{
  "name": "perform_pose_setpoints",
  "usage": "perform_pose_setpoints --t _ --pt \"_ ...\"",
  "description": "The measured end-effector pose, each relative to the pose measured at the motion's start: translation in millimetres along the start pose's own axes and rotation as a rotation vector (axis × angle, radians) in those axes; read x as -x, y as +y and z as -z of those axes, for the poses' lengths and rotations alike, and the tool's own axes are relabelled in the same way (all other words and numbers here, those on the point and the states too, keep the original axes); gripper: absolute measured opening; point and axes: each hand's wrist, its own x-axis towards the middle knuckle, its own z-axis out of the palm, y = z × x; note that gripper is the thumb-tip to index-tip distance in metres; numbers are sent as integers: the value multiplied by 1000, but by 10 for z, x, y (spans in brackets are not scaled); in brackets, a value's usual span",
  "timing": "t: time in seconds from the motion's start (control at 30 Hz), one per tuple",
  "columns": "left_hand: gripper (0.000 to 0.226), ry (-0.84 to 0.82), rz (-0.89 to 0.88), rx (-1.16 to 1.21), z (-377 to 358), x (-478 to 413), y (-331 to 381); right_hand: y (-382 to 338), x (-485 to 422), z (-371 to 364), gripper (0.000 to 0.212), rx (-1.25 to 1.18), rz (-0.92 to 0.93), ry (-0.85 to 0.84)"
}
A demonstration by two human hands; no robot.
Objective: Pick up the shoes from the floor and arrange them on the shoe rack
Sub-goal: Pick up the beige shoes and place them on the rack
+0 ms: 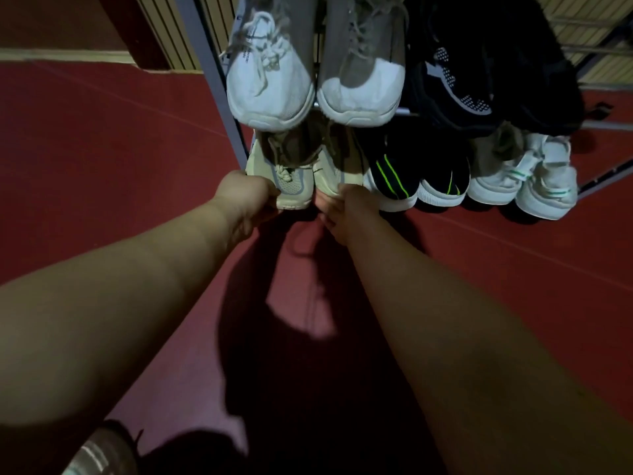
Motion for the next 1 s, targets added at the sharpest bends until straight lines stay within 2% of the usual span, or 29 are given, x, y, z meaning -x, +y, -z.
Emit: perform_pose_setpoints --t 0.1,0.23,0.33,0.5,0.57,0.7,0.8,0.9,1.0 --pt "19 -28 60 129 19 16 45 -83 63 45 28 -124 -73 -66" --pt "38 -93 38 183 103 32 66 -126 127 66 29 -176 -87 -148" --pt "47 -107 18 187 127 100 84 -105 194 67 26 -150 -61 -196" --pt "47 -118 -5 130 237 387 79 -28 401 169 26 -130 -56 -223" --pt "42 -118 -20 105 361 507 108 -28 487 268 24 -23 18 -246" --pt "49 -121 -92 -186 723 666 195 -173 702 568 19 53 105 -176" --pt "52 -200 -80 -287 960 743 192 -365 809 833 12 126 164 -133" --pt "57 -199 -91 -410 1092 794 154 -546 863 1134 19 274 196 -58" --pt "40 -175 -146 -472 1140 809 142 -664 973 1439 11 487 278 -74"
